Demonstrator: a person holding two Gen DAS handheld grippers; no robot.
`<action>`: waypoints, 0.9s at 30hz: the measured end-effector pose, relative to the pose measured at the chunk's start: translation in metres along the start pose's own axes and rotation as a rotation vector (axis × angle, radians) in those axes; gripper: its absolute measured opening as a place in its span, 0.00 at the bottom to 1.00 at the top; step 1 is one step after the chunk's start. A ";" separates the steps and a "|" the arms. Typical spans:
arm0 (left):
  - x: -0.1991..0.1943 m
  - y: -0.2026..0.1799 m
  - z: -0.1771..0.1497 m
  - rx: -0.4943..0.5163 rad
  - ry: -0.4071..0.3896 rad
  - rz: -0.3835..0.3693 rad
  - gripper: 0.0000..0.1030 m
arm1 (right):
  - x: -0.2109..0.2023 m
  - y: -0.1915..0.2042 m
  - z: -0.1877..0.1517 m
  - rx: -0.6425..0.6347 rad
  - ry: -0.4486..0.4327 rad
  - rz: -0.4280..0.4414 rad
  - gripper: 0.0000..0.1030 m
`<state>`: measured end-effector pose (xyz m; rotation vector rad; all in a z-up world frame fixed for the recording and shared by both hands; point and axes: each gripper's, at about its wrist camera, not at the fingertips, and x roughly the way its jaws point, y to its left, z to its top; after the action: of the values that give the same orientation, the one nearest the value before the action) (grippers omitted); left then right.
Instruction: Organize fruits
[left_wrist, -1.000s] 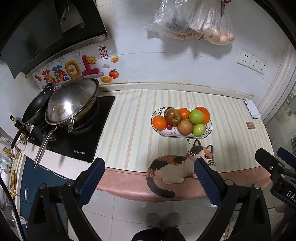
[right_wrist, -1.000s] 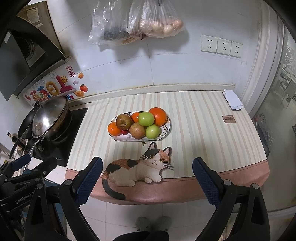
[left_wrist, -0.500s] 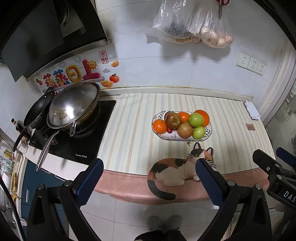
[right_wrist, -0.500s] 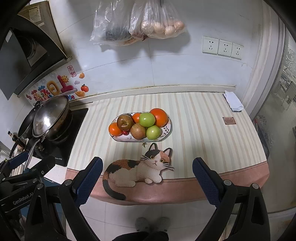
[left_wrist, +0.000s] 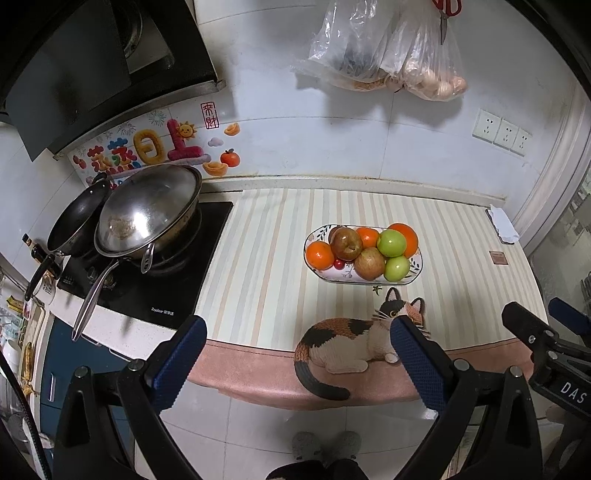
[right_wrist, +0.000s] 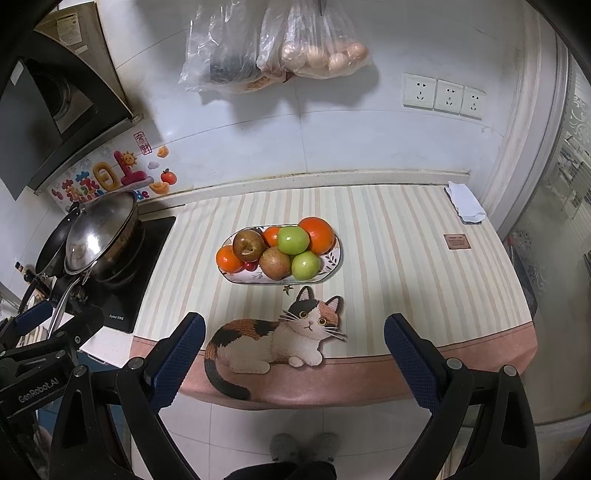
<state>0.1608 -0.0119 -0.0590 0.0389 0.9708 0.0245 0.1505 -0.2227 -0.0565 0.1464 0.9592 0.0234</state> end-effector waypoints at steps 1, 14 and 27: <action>-0.001 0.000 0.000 -0.001 -0.002 0.000 0.99 | 0.000 0.000 0.000 -0.002 0.002 0.001 0.97; -0.002 -0.001 0.002 -0.003 0.001 0.000 0.99 | 0.002 0.002 0.002 -0.012 0.004 0.000 0.97; -0.002 0.001 0.003 -0.007 0.003 -0.001 0.99 | 0.005 0.004 0.004 -0.017 0.003 0.005 0.97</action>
<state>0.1627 -0.0114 -0.0559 0.0318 0.9736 0.0268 0.1563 -0.2192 -0.0577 0.1328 0.9609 0.0369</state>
